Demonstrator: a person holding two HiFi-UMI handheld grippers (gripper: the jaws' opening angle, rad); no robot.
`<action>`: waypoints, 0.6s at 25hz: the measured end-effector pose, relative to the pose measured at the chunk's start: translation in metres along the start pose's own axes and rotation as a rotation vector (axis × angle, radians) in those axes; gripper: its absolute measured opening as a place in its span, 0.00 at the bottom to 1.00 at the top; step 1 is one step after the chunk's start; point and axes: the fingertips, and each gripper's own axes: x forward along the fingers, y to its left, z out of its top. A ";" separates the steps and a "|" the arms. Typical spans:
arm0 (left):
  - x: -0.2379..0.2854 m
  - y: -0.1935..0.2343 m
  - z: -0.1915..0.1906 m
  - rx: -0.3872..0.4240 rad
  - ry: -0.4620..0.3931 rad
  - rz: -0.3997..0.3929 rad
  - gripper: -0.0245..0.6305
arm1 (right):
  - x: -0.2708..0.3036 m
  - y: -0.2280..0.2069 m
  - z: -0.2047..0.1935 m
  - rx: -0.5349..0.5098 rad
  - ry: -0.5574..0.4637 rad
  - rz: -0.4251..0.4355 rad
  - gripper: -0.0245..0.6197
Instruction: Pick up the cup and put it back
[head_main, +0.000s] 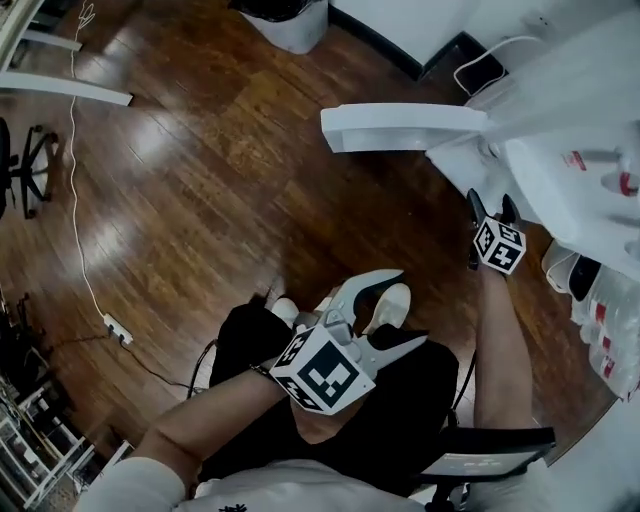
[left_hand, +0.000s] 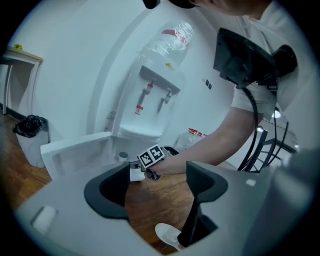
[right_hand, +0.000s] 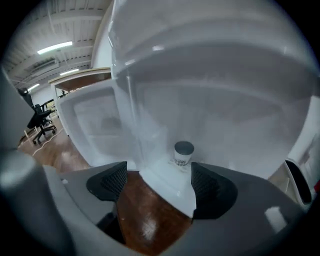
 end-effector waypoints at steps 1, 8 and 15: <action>0.009 0.008 -0.007 0.000 -0.010 -0.004 0.53 | 0.018 -0.007 -0.003 -0.011 -0.009 -0.013 0.67; 0.051 0.052 -0.042 -0.016 -0.041 -0.013 0.53 | 0.129 -0.059 -0.006 0.056 -0.086 -0.097 0.73; 0.064 0.064 -0.054 -0.039 -0.045 -0.010 0.53 | 0.186 -0.101 0.002 0.145 -0.133 -0.145 0.66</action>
